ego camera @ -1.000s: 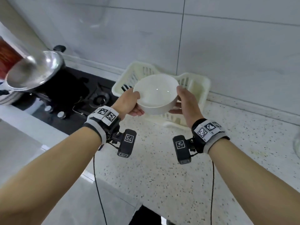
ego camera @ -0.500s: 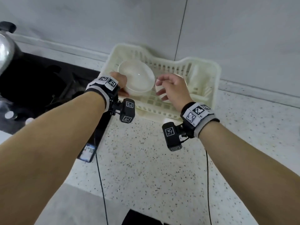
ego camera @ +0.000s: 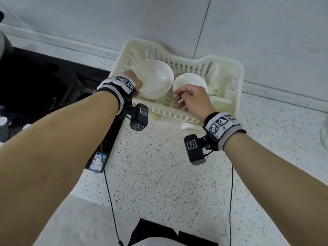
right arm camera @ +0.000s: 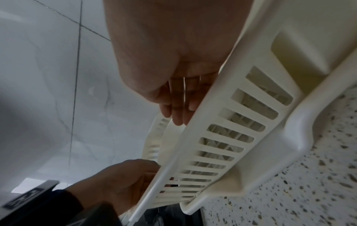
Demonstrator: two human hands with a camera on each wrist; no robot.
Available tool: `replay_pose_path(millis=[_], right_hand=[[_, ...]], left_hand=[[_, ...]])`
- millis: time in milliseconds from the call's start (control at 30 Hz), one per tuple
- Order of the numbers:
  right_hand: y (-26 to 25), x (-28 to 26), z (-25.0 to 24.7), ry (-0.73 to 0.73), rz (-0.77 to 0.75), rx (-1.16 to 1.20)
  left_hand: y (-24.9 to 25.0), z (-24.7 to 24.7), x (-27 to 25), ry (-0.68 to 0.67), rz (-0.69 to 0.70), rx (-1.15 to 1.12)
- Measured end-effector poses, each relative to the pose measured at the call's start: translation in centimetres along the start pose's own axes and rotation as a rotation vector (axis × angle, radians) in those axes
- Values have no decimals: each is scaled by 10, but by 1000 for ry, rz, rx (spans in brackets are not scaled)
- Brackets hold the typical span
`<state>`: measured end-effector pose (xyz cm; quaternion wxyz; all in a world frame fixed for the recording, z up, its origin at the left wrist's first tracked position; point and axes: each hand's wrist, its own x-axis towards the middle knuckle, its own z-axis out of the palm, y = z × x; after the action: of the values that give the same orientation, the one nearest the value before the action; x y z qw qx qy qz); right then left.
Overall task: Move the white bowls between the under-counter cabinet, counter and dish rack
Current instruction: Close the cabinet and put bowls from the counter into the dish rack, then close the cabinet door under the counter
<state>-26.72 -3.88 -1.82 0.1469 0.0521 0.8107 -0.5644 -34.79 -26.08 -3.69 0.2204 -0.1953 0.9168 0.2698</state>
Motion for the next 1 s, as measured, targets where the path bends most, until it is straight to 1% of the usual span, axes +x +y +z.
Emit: replay_pose_path(millis=[67, 133, 200, 267, 333, 400, 467, 567, 667, 767, 833, 900, 1000], right_hand=[[-3, -5, -3, 7, -8, -27], [-7, -15, -9, 26, -23, -49], [-11, -29, -18, 65, -47, -49], [-11, -52, -29, 110, -62, -28], [-5, -84, -42, 141, -73, -12], [9, -120, -57, 169, -81, -25], [32, -159, -76, 213, -64, -45], [75, -221, -109, 300, -22, -76], [124, -290, -136, 426, 34, -42], [179, -363, -147, 545, 94, -15], [218, -410, -150, 598, 148, -38], [257, -454, -156, 610, 264, -124], [319, -513, -171, 542, 537, -306]], left_hand=[[7, -10, -23, 38, 5, -1], [13, -13, -49, 111, 75, 113], [18, -8, -79, 242, 206, 207], [22, 7, -113, 298, 368, 150], [25, 30, -154, 280, 552, 75], [28, 58, -196, 226, 740, 39], [31, 92, -235, 135, 865, 40], [41, 148, -288, 2, 972, 94], [46, 209, -339, -93, 999, 159], [35, 277, -387, -194, 903, 276], [17, 324, -412, -239, 832, 398], [-8, 367, -432, -242, 790, 557], [-40, 402, -450, -187, 748, 680]])
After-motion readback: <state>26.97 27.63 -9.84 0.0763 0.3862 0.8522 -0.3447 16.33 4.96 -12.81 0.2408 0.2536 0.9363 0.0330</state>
